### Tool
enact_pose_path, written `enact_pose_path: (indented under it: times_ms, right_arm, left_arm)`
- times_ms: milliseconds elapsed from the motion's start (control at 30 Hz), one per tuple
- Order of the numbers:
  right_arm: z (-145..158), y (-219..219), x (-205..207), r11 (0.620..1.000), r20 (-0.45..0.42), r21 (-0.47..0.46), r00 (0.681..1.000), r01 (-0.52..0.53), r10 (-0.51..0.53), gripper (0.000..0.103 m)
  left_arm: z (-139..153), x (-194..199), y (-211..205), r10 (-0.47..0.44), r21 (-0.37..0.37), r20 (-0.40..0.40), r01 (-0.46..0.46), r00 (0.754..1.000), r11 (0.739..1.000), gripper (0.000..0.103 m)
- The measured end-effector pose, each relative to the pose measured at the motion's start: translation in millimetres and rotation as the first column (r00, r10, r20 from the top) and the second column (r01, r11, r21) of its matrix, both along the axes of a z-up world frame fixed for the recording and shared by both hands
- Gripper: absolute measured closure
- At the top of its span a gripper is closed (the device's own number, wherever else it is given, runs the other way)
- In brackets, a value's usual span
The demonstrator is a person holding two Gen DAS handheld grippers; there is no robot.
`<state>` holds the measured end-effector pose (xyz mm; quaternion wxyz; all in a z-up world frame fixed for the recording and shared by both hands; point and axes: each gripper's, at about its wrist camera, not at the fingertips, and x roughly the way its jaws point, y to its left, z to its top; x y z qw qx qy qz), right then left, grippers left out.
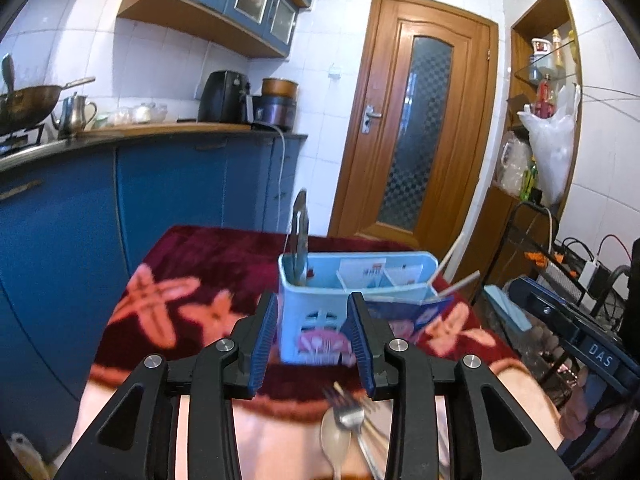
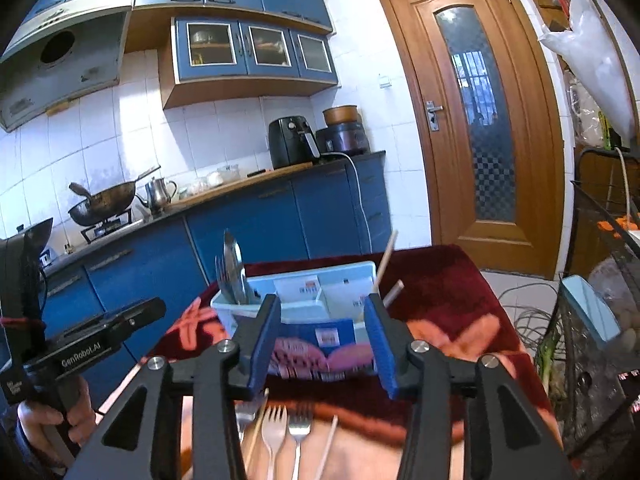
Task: Organize utensils
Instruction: 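Open the right tool to drop the wooden chopstick while the left tool releases the knife, then move both tools back over the utensils and lower the left tool onto a fork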
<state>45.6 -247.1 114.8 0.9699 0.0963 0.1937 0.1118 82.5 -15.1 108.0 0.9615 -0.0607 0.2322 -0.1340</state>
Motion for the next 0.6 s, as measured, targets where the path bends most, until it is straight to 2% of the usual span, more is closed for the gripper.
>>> enact_pose_path:
  times_ms: [233,333,600]
  right_arm:
    - [-13.9,-9.0,-24.8,1.0,-0.07,-0.013,0.997,0.01,-0.011,0.055]
    - [-19.8,-11.8,-31.4,1.0,-0.095,-0.017,0.995,0.008,-0.009,0.055]
    - [-42.8,-16.6,-42.5,1.0,-0.175,-0.012,0.985,0.002,-0.004,0.053]
  left_arm:
    - [-9.6,-17.4,2.3,0.012,0.033,-0.075,-0.009,0.997,0.999,0.064]
    - [-14.0,-23.1,1.3,0.007,0.045,-0.097,-0.003,0.995,0.999,0.059]
    - [-35.8,-30.9,-10.2,-0.015,0.061,-0.179,0.026,0.984,0.998,0.059]
